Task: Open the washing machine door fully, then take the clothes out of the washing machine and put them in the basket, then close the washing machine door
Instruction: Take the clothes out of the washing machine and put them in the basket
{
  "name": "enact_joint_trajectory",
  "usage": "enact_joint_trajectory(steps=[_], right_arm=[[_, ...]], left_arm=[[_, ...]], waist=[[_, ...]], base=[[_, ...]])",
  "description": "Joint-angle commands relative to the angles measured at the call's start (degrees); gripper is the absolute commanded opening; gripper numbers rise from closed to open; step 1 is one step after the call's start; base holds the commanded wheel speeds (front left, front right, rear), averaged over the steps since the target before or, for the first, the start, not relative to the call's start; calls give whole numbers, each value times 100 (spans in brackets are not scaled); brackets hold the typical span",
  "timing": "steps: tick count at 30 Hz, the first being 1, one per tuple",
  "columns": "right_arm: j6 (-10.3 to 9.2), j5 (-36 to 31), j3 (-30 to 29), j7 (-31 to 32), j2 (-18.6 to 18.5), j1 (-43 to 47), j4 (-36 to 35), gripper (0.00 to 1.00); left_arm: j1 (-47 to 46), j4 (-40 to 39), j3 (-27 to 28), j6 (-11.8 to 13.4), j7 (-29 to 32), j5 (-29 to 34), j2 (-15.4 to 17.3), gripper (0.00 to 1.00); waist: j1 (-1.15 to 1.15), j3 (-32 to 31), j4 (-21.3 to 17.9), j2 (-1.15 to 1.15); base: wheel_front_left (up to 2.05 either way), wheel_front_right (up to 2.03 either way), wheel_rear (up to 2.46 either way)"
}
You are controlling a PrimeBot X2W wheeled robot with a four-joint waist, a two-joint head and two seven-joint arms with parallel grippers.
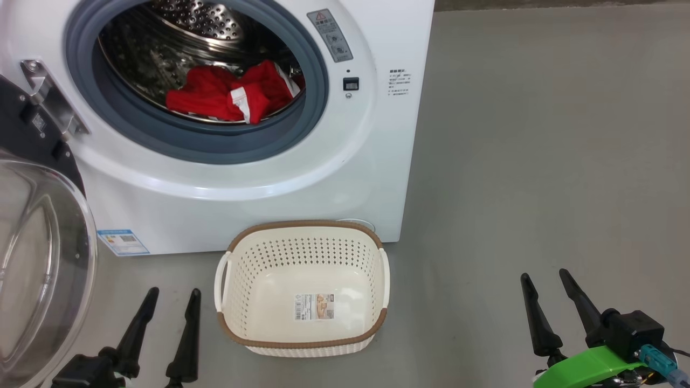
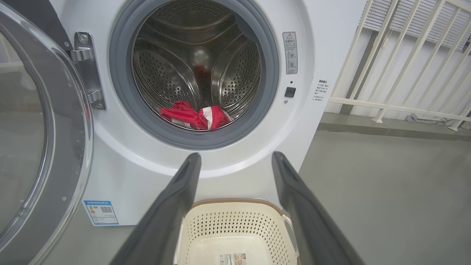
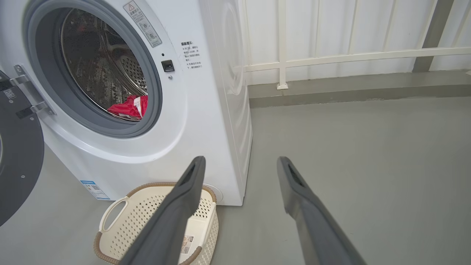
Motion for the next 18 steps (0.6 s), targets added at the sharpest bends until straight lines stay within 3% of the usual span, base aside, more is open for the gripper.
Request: enact_joint_trajectory(steps=[1, 18], right_arm=[[29, -15, 118, -54, -25, -90, -171, 100], [29, -27, 141, -54, -13, -166, -161, 100]], left_arm=[[-170, -108, 184, 9, -29, 11, 151, 100], [-237, -112, 190, 9, -29, -40, 142, 100]], waist=[[0, 2, 10, 0], [0, 73, -4, 0]], base=[[0, 0, 0], [8, -10, 2]])
